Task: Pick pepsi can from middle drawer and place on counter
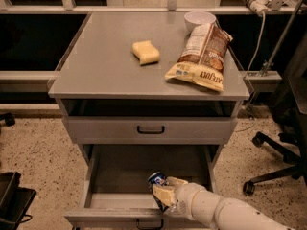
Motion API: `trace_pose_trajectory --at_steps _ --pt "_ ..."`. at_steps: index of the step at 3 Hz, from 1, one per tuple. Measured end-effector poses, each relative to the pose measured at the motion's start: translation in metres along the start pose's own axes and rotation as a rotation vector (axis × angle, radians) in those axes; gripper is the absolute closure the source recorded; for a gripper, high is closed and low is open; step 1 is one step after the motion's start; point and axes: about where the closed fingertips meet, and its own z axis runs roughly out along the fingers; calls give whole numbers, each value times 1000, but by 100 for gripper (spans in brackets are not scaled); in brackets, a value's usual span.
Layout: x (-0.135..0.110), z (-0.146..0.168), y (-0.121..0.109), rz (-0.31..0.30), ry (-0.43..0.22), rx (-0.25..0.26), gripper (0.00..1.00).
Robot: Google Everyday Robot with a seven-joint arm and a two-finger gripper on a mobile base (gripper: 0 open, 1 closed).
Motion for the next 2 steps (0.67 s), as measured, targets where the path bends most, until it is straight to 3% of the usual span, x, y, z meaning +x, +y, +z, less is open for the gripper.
trace_pose_trajectory --at_steps 1,2 --pt "0 1 0 0 0 -1 100" --pt "-10 -1 7 -44 5 -28 100"
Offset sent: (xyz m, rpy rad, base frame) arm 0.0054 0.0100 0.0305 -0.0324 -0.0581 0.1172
